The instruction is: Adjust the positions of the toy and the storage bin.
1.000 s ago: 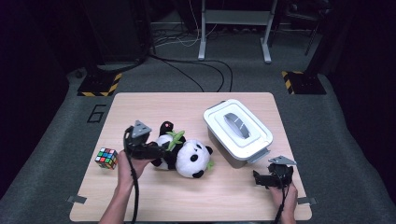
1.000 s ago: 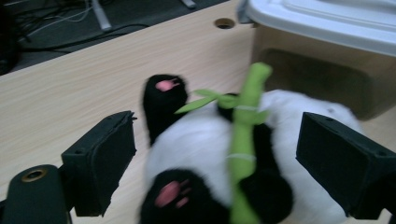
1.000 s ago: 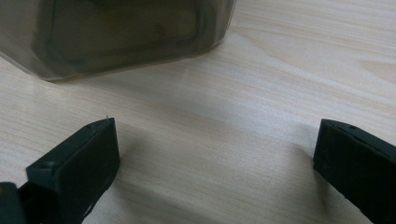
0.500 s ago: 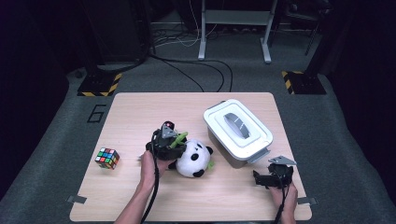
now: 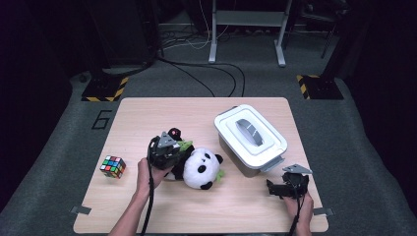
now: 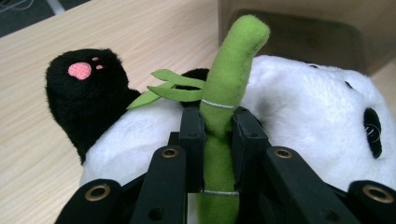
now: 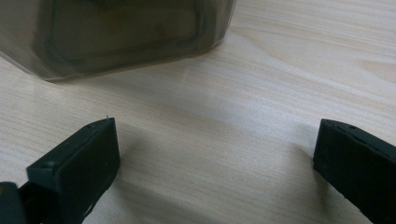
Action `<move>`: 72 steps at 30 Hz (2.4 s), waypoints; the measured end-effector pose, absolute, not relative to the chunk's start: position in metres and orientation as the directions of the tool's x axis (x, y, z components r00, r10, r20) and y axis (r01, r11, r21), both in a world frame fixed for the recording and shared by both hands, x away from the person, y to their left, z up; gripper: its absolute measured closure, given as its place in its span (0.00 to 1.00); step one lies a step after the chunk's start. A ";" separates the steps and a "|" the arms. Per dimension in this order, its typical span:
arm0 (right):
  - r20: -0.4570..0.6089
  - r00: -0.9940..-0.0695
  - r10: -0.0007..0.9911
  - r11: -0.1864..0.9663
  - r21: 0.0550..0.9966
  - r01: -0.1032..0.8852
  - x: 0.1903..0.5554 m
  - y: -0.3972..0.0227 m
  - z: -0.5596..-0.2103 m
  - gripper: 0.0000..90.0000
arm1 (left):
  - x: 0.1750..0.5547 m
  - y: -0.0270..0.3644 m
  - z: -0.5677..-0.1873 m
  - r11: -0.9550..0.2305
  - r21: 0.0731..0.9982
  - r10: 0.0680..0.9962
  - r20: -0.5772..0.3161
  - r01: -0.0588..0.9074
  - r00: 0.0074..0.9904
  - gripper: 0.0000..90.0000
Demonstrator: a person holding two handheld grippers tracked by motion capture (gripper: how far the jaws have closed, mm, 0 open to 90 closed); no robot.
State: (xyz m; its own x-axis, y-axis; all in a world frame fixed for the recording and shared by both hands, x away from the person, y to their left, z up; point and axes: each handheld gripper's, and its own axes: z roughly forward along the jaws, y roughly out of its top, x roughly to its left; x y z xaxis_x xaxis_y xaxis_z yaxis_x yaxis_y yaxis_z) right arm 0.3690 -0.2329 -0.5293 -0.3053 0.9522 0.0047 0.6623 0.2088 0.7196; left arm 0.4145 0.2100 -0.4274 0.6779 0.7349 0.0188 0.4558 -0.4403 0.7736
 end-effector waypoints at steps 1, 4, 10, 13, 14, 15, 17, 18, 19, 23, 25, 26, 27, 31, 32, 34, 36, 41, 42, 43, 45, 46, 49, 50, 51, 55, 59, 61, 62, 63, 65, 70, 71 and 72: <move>0.004 -0.305 0.952 0.209 0.720 0.662 0.369 -0.233 -0.529 0.00 | 0.414 0.213 -0.428 -0.436 0.781 0.729 0.015 0.448 0.684 0.86; 0.004 -0.305 0.952 0.209 0.719 0.662 0.369 -0.233 -0.529 0.00 | 0.411 0.229 -0.423 -0.438 0.785 0.711 0.004 0.438 0.704 0.86; 0.004 -0.305 0.952 0.209 0.720 0.662 0.369 -0.233 -0.529 0.00 | 0.407 0.257 -0.416 -0.443 0.787 0.693 -0.004 0.429 0.721 0.86; 0.004 -0.305 0.952 0.208 0.720 0.662 0.369 -0.233 -0.529 0.00 | 0.407 0.265 -0.414 -0.441 0.788 0.688 -0.011 0.430 0.726 0.86; 0.004 -0.305 0.952 0.209 0.720 0.662 0.369 -0.233 -0.529 0.00 | 0.406 0.271 -0.414 -0.439 0.791 0.679 -0.020 0.427 0.734 0.86; 0.004 -0.305 0.952 0.209 0.720 0.662 0.369 -0.233 -0.529 0.00 | 0.406 0.271 -0.414 -0.439 0.791 0.679 -0.020 0.427 0.734 0.86; 0.004 -0.305 0.952 0.209 0.720 0.662 0.369 -0.233 -0.529 0.00 | 0.405 0.276 -0.414 -0.442 0.790 0.668 -0.026 0.425 0.744 0.86; 0.004 -0.305 0.952 0.209 0.720 0.662 0.369 -0.233 -0.529 0.00 | 0.405 0.278 -0.414 -0.441 0.790 0.663 -0.033 0.426 0.748 0.86; 0.004 -0.305 0.952 0.209 0.720 0.662 0.369 -0.233 -0.529 0.00 | 0.405 0.281 -0.415 -0.452 0.786 0.651 -0.032 0.421 0.758 0.86; 0.004 -0.305 0.952 0.209 0.720 0.662 0.369 -0.233 -0.529 0.00 | 0.405 0.290 -0.417 -0.461 0.779 0.622 -0.057 0.424 0.781 0.86; 0.004 -0.304 0.953 0.209 0.720 0.662 0.369 -0.233 -0.529 0.00 | 0.407 0.293 -0.428 -0.465 0.763 0.626 -0.075 0.448 0.776 0.85; 0.004 -0.305 0.952 0.209 0.720 0.662 0.369 -0.233 -0.529 0.00 | 0.408 0.294 -0.433 -0.452 0.766 0.634 -0.085 0.458 0.769 0.85; 0.004 -0.305 0.952 0.209 0.720 0.662 0.369 -0.233 -0.529 0.00 | 0.408 0.294 -0.433 -0.452 0.766 0.634 -0.085 0.458 0.769 0.85; 0.004 -0.304 0.953 0.208 0.720 0.662 0.369 -0.233 -0.529 0.00 | 0.405 0.296 -0.433 -0.406 0.785 0.640 -0.122 0.468 0.759 0.72; 0.004 -0.305 0.952 0.208 0.720 0.662 0.369 -0.233 -0.529 0.00 | 0.402 0.294 -0.429 -0.398 0.786 0.650 -0.122 0.474 0.750 0.65; 0.005 -0.304 0.953 0.208 0.720 0.662 0.369 -0.233 -0.529 0.00 | 0.397 0.294 -0.423 -0.393 0.793 0.667 -0.103 0.466 0.738 0.55; 0.004 -0.305 0.952 0.209 0.720 0.662 0.369 -0.233 -0.529 0.00 | 0.394 0.294 -0.420 -0.377 0.797 0.679 -0.108 0.471 0.726 0.40; 0.004 -0.305 0.952 0.209 0.720 0.662 0.369 -0.233 -0.529 0.00 | 0.380 0.302 -0.409 -0.355 0.804 0.740 -0.070 0.476 0.669 0.18; 0.004 -0.304 0.953 0.208 0.720 0.662 0.369 -0.233 -0.529 0.00 | 0.377 0.305 -0.408 -0.345 0.809 0.744 -0.073 0.475 0.664 0.17; 0.004 -0.305 0.952 0.209 0.720 0.662 0.369 -0.233 -0.529 0.00 | 0.373 0.307 -0.407 -0.331 0.814 0.750 -0.080 0.478 0.656 0.17; 0.005 -0.305 0.952 0.209 0.720 0.662 0.369 -0.233 -0.529 0.00 | 0.365 0.312 -0.406 -0.325 0.817 0.762 -0.071 0.476 0.643 0.14; 0.004 -0.305 0.952 0.209 0.720 0.662 0.369 -0.233 -0.529 0.00 | 0.357 0.316 -0.406 -0.328 0.814 0.775 -0.058 0.480 0.629 0.10; 0.004 -0.305 0.952 0.209 0.720 0.662 0.369 -0.233 -0.529 0.00 | 0.348 0.319 -0.406 -0.325 0.816 0.783 -0.051 0.478 0.619 0.04; 0.005 -0.305 0.952 0.209 0.720 0.662 0.369 -0.233 -0.529 0.00 | 0.339 0.325 -0.409 -0.320 0.818 0.793 -0.045 0.479 0.607 0.03; 0.005 -0.305 0.952 0.209 0.720 0.662 0.369 -0.233 -0.529 0.00 | 0.339 0.325 -0.409 -0.320 0.818 0.793 -0.045 0.479 0.607 0.02; 0.005 -0.307 0.952 0.210 0.720 0.662 0.369 -0.233 -0.529 0.00 | 0.327 0.332 -0.427 -0.309 0.806 0.821 -0.041 0.504 0.569 0.00; 0.005 -0.313 0.950 0.215 0.719 0.661 0.369 -0.234 -0.529 0.00 | 0.321 0.329 -0.451 -0.356 0.772 0.823 -0.008 0.526 0.568 0.00; -0.001 -0.323 0.946 0.226 0.717 0.660 0.369 -0.235 -0.529 0.00 | 0.320 0.325 -0.463 -0.382 0.755 0.823 0.017 0.533 0.567 0.00; 0.004 -0.321 0.947 0.221 0.718 0.660 0.369 -0.234 -0.529 0.00 | 0.320 0.323 -0.469 -0.401 0.742 0.823 0.035 0.537 0.568 0.00; 0.000 -0.326 0.945 0.228 0.717 0.659 0.369 -0.235 -0.529 0.00 | 0.320 0.320 -0.475 -0.414 0.736 0.822 0.049 0.536 0.567 0.00; -0.002 -0.332 0.943 0.233 0.717 0.657 0.369 -0.235 -0.529 0.00 | 0.321 0.317 -0.492 -0.420 0.726 0.829 0.062 0.544 0.556 0.00; 0.004 -0.336 0.942 0.237 0.701 0.672 0.371 -0.235 -0.527 0.00 | 0.324 0.314 -0.512 -0.435 0.706 0.829 0.072 0.559 0.555 0.00; 0.004 -0.336 0.942 0.237 0.701 0.672 0.371 -0.235 -0.527 0.00 | 0.324 0.314 -0.512 -0.435 0.706 0.829 0.072 0.559 0.555 0.00; 0.012 -0.345 0.938 0.243 0.687 0.685 0.371 -0.237 -0.525 0.00 | 0.325 0.314 -0.517 -0.426 0.705 0.834 0.063 0.567 0.548 0.00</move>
